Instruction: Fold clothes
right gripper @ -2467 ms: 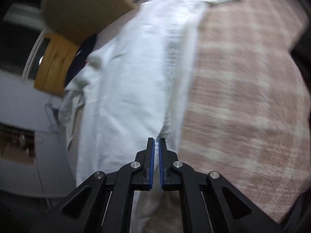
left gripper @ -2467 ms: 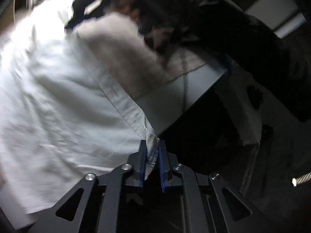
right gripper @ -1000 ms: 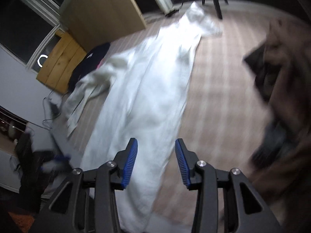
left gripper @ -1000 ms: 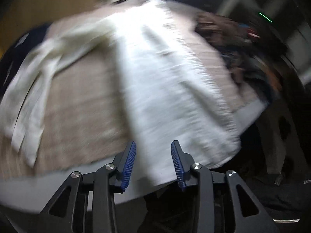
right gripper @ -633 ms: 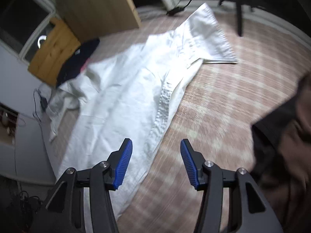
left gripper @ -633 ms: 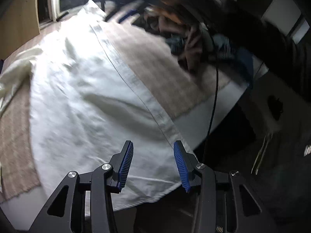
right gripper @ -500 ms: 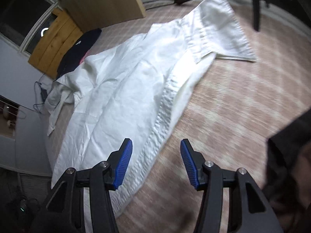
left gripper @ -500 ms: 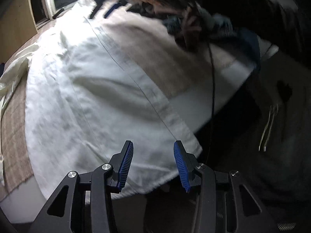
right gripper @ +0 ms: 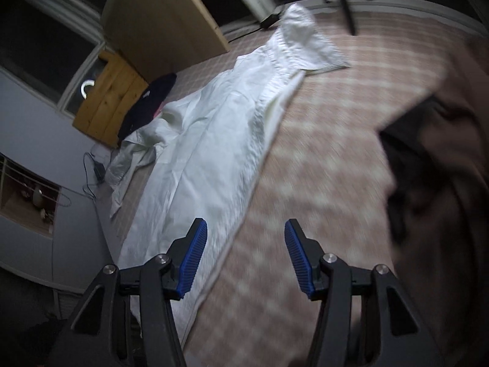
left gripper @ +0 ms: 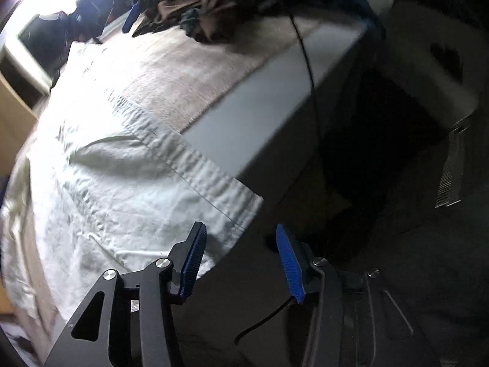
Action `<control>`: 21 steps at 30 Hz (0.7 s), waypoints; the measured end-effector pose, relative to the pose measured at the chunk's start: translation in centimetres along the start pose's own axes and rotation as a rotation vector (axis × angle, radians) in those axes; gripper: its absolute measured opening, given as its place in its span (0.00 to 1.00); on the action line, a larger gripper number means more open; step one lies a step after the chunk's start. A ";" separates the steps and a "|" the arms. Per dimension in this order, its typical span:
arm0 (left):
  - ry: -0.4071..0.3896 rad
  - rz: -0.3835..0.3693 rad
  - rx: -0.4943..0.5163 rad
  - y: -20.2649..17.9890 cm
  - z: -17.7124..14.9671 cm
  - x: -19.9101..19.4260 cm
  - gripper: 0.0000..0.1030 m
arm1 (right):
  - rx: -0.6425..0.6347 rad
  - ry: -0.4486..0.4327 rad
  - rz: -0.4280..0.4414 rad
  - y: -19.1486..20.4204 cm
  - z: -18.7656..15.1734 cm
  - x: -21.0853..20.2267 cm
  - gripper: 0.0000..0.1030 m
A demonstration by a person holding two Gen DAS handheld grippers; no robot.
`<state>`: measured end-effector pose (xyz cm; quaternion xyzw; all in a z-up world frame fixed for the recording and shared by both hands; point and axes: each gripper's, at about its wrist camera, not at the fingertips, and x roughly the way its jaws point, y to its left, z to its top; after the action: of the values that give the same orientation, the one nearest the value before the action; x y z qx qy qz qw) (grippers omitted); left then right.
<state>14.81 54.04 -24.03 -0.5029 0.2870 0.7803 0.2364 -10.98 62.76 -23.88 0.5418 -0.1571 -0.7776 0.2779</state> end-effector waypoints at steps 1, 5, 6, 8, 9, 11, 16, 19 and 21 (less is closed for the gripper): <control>-0.013 0.026 0.016 -0.4 0.0 0.1 0.46 | 0.008 -0.006 -0.005 -0.2 -0.9 -0.7 0.51; -0.032 0.108 0.062 -1.5 0.3 0.7 0.52 | 0.017 -0.019 -0.037 -0.3 -3.3 -2.7 0.51; -0.030 0.116 0.067 -1.5 0.4 0.7 0.52 | 0.021 -0.021 -0.045 -0.4 -3.6 -2.9 0.51; -0.030 0.102 0.048 -1.0 0.5 0.6 0.50 | 0.028 -0.023 -0.048 -0.4 -3.9 -3.0 0.51; -0.034 0.083 0.020 -0.4 0.6 0.4 0.42 | 0.031 -0.023 -0.048 -0.4 -4.0 -3.0 0.51; -0.039 0.025 -0.050 1.3 0.7 0.0 0.27 | 0.025 -0.016 -0.045 -0.1 -3.9 -2.6 0.51; -0.049 -0.171 -0.292 6.9 0.2 -1.2 0.03 | 0.007 0.009 -0.032 0.8 -2.9 -0.9 0.51; -0.105 -0.233 -0.389 9.0 -0.2 -2.9 0.03 | 0.011 0.018 -0.024 0.9 -1.5 0.7 0.51; -0.121 -0.218 -0.391 9.3 -0.1 -3.6 0.03 | 0.030 0.023 -0.010 0.6 -0.3 1.9 0.51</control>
<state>10.17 46.95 -18.85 -0.5196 0.0597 0.8195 0.2342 -11.02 61.14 -25.13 0.5556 -0.1630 -0.7702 0.2674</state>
